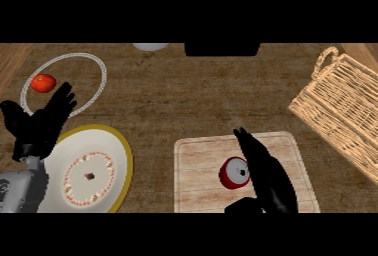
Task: Pick the can from the cutting board and place it in the basket
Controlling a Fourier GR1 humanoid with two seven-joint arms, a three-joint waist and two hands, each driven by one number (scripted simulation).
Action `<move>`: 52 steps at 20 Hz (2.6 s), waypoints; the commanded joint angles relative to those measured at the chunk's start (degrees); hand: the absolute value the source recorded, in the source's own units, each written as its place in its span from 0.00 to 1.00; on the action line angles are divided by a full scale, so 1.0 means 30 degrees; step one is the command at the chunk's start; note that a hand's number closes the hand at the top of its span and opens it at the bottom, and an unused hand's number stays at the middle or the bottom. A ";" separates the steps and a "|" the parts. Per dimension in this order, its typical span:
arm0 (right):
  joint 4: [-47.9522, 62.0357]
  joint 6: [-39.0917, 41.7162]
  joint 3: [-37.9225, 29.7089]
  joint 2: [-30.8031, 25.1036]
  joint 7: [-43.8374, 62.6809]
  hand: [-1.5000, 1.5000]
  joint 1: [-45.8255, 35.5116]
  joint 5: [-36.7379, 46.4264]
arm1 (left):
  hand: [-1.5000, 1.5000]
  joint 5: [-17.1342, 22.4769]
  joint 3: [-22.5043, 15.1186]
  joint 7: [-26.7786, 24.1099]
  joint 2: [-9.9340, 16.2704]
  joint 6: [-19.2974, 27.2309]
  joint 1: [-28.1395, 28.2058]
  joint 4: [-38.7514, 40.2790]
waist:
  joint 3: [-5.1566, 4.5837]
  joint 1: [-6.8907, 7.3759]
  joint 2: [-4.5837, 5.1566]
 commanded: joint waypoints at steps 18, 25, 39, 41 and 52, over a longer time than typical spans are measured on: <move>0.4627 -0.0643 0.1343 0.2098 0.2744 1.00 -0.3066 0.2555 | 0.50 -0.0211 0.0674 0.1002 -0.0158 -0.0790 -0.0028 -0.0879 | -0.0002 0.0213 0.0012; 0.8763 -0.7640 0.3571 0.2146 1.0486 1.00 -0.8042 0.0559 | 0.50 -0.1060 -0.0128 0.0002 -0.1043 -0.0222 -0.0591 -0.0124 | 0.0006 0.0800 0.0161; 0.5820 -1.3109 0.3759 0.2158 1.4706 1.00 -1.3497 0.6458 | 0.50 -0.0751 0.0441 0.0247 -0.0563 -0.0496 0.0290 -0.0577 | -0.0028 0.0228 -0.0213; 0.6225 -1.2148 0.2615 0.2157 1.5066 1.00 -1.4718 0.6840 | 0.50 -0.0986 0.0163 0.0497 -0.0835 -0.0313 -0.0612 0.0296 | -0.0034 0.0036 -0.0106; 0.5522 -0.6893 -0.3039 0.1495 1.4593 1.00 -1.7658 0.8305 | 0.50 -0.0840 0.0863 -0.0099 -0.0308 -0.0553 -0.0285 0.0528 | -0.0021 -0.0276 -0.0068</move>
